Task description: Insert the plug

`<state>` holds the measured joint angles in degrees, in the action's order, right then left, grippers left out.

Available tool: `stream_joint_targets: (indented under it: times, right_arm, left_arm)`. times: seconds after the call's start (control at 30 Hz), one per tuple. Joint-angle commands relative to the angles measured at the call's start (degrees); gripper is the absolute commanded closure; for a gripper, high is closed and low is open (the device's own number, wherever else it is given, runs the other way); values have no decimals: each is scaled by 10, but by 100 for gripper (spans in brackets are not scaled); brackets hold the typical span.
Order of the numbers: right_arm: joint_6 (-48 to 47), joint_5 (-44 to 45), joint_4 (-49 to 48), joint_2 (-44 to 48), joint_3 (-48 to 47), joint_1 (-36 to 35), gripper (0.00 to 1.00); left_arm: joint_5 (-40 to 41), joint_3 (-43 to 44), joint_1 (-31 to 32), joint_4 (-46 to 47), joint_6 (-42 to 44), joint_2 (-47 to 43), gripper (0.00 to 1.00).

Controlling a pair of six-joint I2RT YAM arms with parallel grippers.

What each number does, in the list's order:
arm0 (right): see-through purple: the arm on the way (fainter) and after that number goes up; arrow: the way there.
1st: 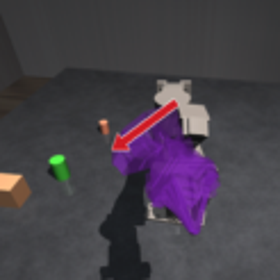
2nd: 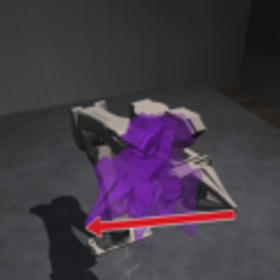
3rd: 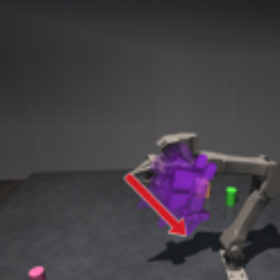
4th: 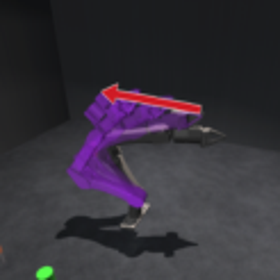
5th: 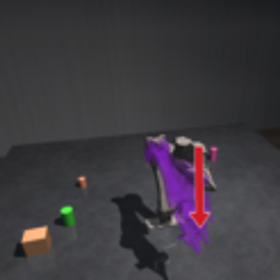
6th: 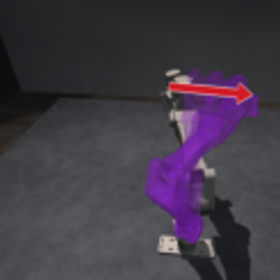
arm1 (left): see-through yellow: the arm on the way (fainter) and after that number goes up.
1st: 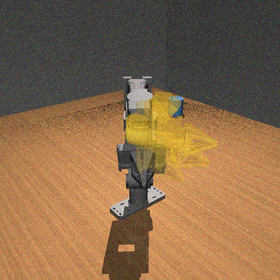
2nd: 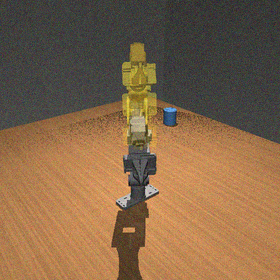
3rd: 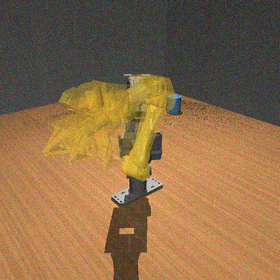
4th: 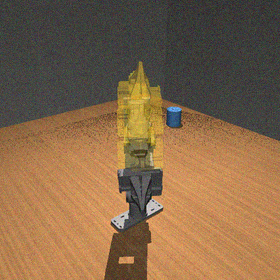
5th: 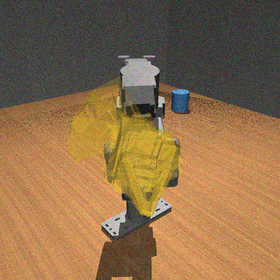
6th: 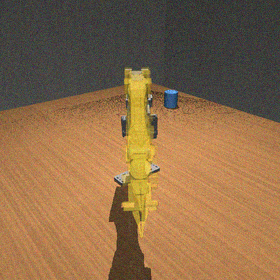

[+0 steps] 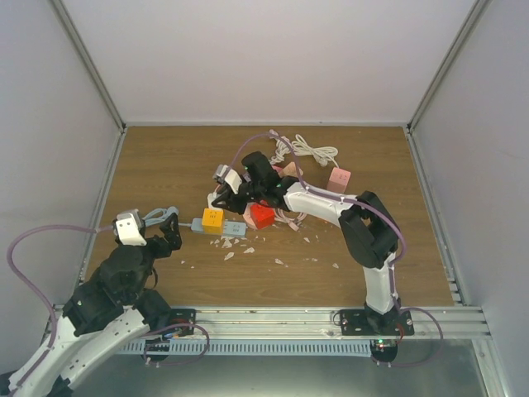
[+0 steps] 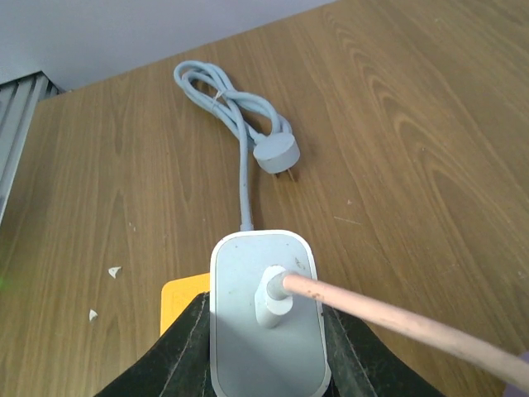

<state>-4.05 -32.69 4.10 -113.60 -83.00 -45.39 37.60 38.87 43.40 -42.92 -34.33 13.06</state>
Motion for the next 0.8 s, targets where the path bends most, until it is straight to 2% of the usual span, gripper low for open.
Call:
stream_joint_targets:
  times: [0.0,0.3,0.77]
  right_arm:
    - [-32,-17,13,-18,-22,-11,100]
    - [-50,-58,19,-25,-19,-13,99]
    - [-45,-32,15,-40,-23,-16,99]
  left_arm:
    - [7,8,-2,9,-5,18,1]
    - [-19,-5,-2,41,25,7,1]
    - [-23,-8,-2,48,29,5,1]
